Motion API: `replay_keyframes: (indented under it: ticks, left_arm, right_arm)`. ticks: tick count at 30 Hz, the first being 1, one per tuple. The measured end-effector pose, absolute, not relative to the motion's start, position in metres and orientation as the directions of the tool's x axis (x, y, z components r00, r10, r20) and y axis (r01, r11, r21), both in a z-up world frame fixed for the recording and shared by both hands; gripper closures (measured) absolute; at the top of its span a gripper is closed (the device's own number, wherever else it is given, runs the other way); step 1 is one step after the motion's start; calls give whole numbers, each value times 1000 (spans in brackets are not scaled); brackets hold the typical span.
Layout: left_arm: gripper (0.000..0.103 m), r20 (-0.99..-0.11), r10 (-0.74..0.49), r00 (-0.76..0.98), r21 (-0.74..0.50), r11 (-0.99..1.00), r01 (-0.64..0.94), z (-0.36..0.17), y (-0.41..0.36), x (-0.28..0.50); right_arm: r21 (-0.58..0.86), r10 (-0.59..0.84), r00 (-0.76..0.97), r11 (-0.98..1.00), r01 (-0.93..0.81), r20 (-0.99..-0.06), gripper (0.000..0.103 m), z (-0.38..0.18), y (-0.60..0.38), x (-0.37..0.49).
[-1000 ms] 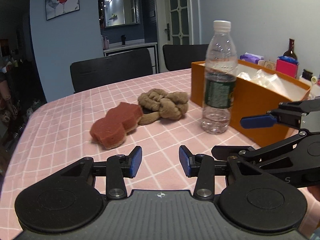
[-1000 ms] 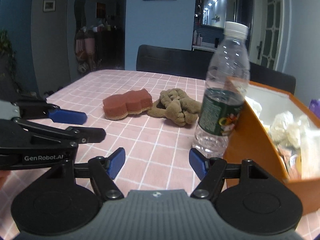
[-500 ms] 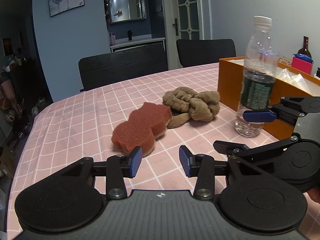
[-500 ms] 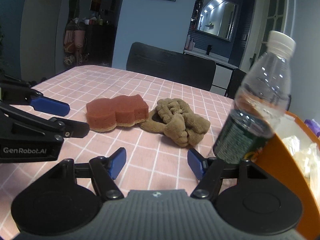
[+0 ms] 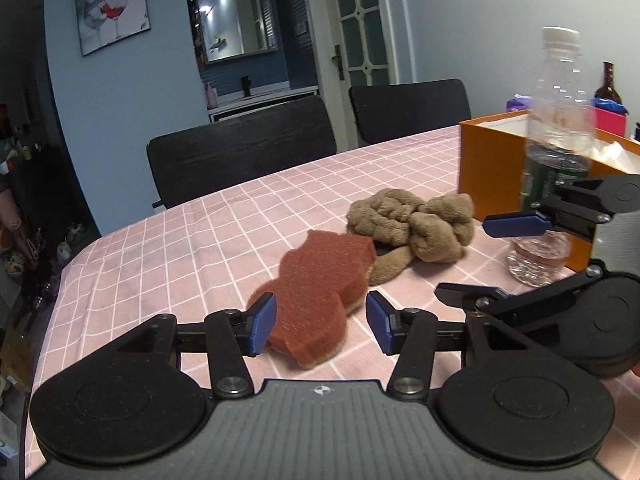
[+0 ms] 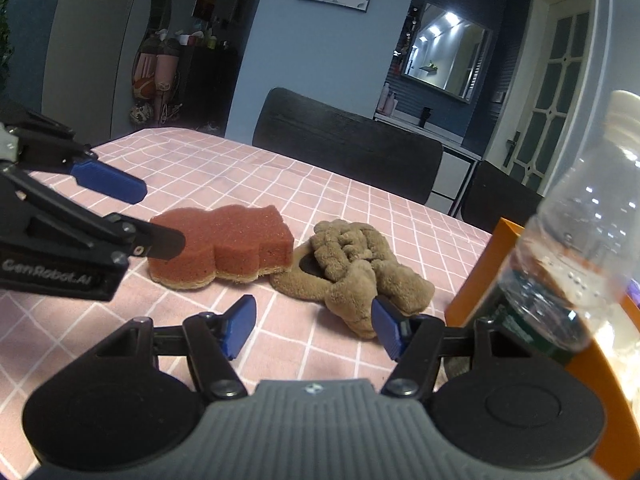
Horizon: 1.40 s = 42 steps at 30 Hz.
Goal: Organize soft objects
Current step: 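Lower the left gripper onto the red sponge while the right approaches the teddy bear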
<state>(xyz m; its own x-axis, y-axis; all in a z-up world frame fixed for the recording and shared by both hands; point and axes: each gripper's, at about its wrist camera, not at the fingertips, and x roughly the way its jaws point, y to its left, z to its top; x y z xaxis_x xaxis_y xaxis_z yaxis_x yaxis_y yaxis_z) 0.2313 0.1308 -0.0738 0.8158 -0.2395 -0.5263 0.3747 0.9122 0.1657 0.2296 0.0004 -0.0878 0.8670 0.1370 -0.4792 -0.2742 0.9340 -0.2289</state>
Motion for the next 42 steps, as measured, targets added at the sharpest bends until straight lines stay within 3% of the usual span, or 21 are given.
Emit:
replay_keyframes:
  ticks: [5,14,16,18,20,21,22,23,29,42]
  left_arm:
    - [29,-564,-265,782,158,895,417,-78,128,254]
    - [28,-625,-279,729,237,822,518,-93,121,275]
    - [28,-631,-270,727,251,816,521,-97,119,277]
    - [28,-636,-262,726,265,809,525,-102,116,278]
    - [28,-623,-243,744,310,796,520,-105,113,277]
    - [30,-621,-235,748,328,789,520,-106,111,276]
    - [42,-616,-220,756,350,784,513,-107,109,275]
    - [48,-609,-201,767,373,782,500,-108,107,273]
    - [65,-602,-175,779,383,792,474,-105,107,265]
    - [73,-679,-70,731,296,884,361,-78,116,185]
  right_arm:
    - [-273,120,874,922,-274,-471,41,-90,7,240]
    - [-453,62,893,845,-285,-446,46,-101,12,265]
    - [-474,51,895,834,-282,-442,58,-104,11,271]
    - [-466,46,886,837,-287,-461,77,-107,8,278]
    - [-430,71,869,847,-312,-489,81,-109,3,283]
    - [-422,84,870,849,-318,-485,84,-108,2,281]
    - [-419,94,871,849,-324,-483,86,-108,2,280]
    - [-409,105,869,851,-330,-484,87,-107,2,279]
    - [-356,173,855,855,-376,-489,89,-103,6,268]
    - [-212,289,794,864,-457,-535,89,-84,15,202]
